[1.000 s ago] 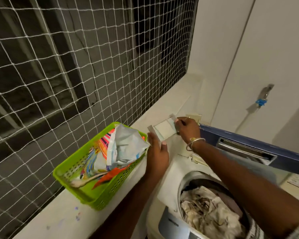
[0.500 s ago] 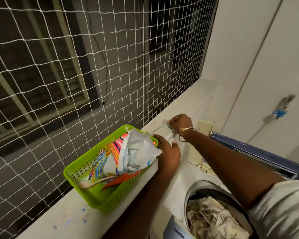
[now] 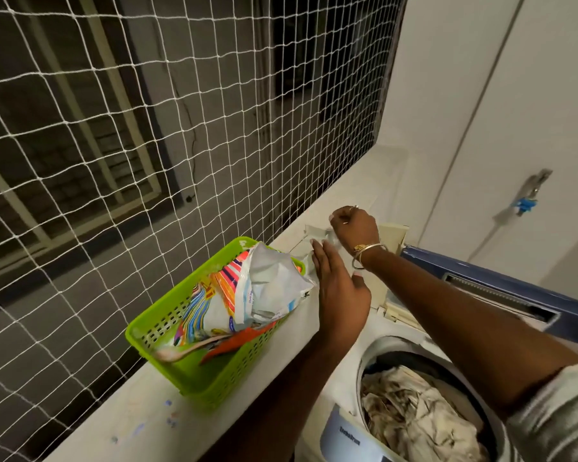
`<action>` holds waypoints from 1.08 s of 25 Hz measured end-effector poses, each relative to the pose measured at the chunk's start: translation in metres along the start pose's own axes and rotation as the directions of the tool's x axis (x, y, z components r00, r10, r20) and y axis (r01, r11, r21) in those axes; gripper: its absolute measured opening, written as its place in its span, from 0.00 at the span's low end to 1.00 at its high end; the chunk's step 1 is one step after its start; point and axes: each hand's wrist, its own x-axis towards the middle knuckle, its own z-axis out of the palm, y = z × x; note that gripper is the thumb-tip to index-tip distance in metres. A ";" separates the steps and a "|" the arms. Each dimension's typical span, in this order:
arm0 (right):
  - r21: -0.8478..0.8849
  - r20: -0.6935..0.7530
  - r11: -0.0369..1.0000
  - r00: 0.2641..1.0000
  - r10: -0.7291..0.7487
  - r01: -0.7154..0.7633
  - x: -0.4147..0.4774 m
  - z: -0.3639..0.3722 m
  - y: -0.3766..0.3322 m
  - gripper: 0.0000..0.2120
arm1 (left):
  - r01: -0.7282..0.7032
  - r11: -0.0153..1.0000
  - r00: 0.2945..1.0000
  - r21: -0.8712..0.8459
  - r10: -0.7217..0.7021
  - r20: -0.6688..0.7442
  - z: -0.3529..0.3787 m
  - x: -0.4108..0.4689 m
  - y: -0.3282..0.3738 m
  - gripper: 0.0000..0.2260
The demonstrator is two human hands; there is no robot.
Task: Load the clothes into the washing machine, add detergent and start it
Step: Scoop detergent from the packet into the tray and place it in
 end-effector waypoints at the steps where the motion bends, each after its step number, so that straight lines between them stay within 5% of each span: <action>1: 0.028 -0.043 1.000 0.999 -0.005 0.006 -0.006 -0.005 -0.001 0.08 | -0.018 1.000 1.000 -0.023 0.018 0.020 -0.001 0.000 0.002 0.34; 10: 0.375 -0.084 0.922 0.987 0.139 -0.097 -0.078 -0.056 0.004 0.08 | -0.062 0.981 0.995 -0.185 0.076 0.068 -0.029 -0.010 0.033 0.25; 20: 0.451 -0.015 0.887 0.995 -0.100 0.096 -0.159 -0.083 -0.038 0.06 | -0.343 0.901 0.938 -0.264 0.345 -0.041 -0.114 -0.065 0.096 0.09; 23: 0.356 -0.010 0.902 0.966 -0.257 0.243 -0.172 -0.074 -0.063 0.03 | -0.360 0.898 0.930 -0.253 0.324 -0.172 -0.168 -0.059 0.101 0.08; 27: 0.049 0.063 0.893 0.891 -0.450 0.448 -0.186 -0.068 -0.104 0.05 | -0.192 0.939 0.971 -0.286 0.140 -0.193 -0.223 -0.040 0.069 0.10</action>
